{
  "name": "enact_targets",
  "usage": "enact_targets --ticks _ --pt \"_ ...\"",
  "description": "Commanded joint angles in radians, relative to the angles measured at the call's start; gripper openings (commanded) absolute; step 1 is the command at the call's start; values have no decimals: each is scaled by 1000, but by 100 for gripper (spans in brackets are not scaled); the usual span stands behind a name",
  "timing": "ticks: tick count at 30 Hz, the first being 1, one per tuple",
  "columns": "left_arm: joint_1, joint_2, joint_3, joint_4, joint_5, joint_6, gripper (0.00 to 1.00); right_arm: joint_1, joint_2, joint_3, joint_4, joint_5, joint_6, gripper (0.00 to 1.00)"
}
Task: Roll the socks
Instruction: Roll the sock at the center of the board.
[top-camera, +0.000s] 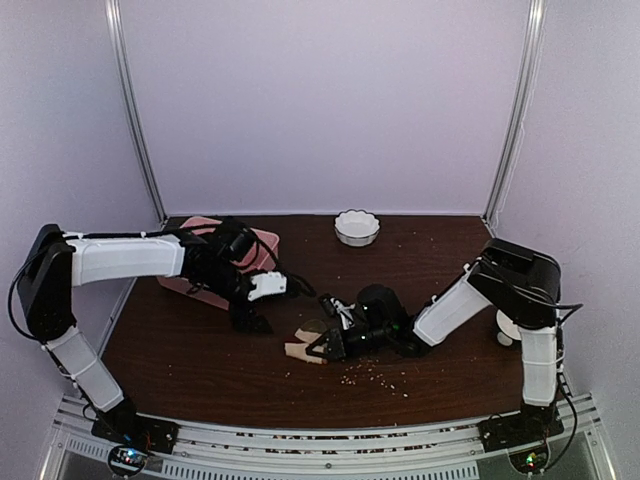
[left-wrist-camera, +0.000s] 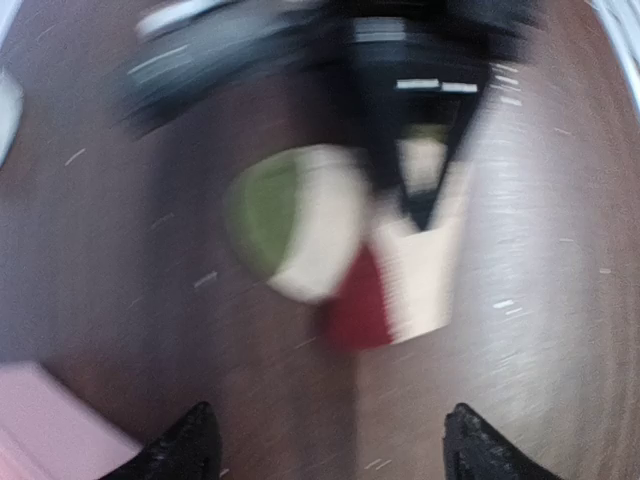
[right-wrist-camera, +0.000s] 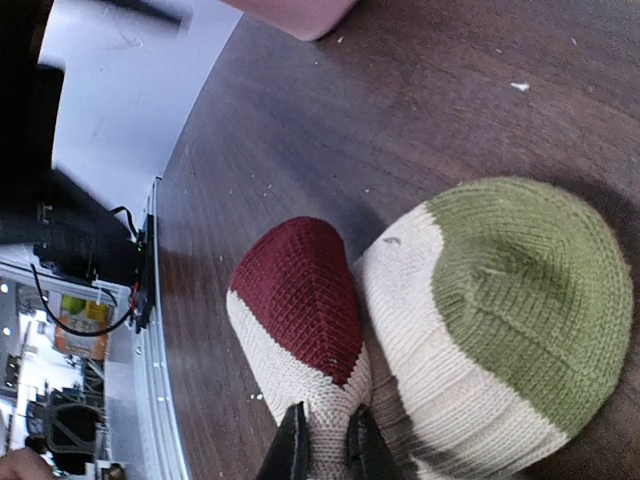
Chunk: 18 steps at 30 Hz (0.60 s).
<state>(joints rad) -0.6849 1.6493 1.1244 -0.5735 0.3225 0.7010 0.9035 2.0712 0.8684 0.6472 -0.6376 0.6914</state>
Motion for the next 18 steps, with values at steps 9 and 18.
enact_targets --ticks 9,18 --pt "-236 85 -86 255 -191 153 68 -15 142 -46 -326 -5 186 0" --pt "-265 170 -55 225 -210 197 39 -22 147 -47 -301 -19 206 0"
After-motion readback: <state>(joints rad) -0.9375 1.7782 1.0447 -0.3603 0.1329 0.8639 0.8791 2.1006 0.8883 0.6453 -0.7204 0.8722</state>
